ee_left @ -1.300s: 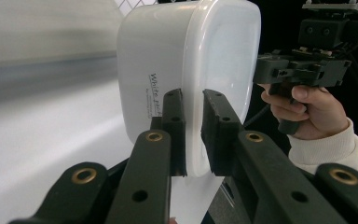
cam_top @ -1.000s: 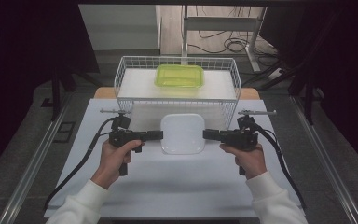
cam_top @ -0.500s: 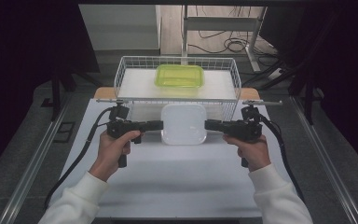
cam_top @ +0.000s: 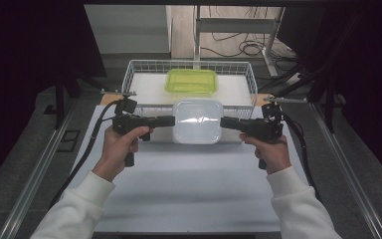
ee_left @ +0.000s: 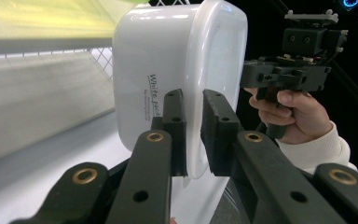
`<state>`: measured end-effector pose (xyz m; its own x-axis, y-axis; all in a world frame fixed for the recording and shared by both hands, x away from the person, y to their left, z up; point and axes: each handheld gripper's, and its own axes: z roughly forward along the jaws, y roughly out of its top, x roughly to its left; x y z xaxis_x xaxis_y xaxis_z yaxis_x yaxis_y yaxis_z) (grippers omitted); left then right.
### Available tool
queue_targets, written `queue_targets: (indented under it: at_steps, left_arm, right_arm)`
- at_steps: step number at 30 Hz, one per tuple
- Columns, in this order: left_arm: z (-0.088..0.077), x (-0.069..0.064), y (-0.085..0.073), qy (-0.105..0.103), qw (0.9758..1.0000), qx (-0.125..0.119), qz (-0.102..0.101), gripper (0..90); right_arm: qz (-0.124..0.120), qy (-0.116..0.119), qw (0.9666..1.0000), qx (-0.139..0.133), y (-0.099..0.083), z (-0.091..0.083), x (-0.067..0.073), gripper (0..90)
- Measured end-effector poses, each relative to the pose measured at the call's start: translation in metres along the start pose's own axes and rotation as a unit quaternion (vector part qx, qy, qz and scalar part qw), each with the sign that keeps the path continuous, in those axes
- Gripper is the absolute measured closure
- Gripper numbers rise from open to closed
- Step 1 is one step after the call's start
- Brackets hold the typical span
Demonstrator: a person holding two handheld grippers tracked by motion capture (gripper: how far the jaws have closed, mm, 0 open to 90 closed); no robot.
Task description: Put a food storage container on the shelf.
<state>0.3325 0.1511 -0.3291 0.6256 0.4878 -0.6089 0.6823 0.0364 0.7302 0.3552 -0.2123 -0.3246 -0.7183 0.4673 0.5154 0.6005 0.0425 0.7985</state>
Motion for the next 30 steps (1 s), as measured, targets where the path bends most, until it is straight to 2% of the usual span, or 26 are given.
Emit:
queue_targets:
  at_steps: [19, 30]
  left_arm:
    - [-0.005, -0.003, 0.033, 0.001, 0.9999, -0.010, 0.006, 80.6]
    - [-0.013, 0.000, 0.057, 0.000, 0.9997, -0.021, 0.013, 80.6]
  right_arm:
    - [-0.002, 0.009, 0.9998, -0.015, 0.029, 0.001, 0.001, 79.1]
    - [-0.013, 0.014, 0.9997, -0.018, 0.055, 0.005, 0.005, 79.4]
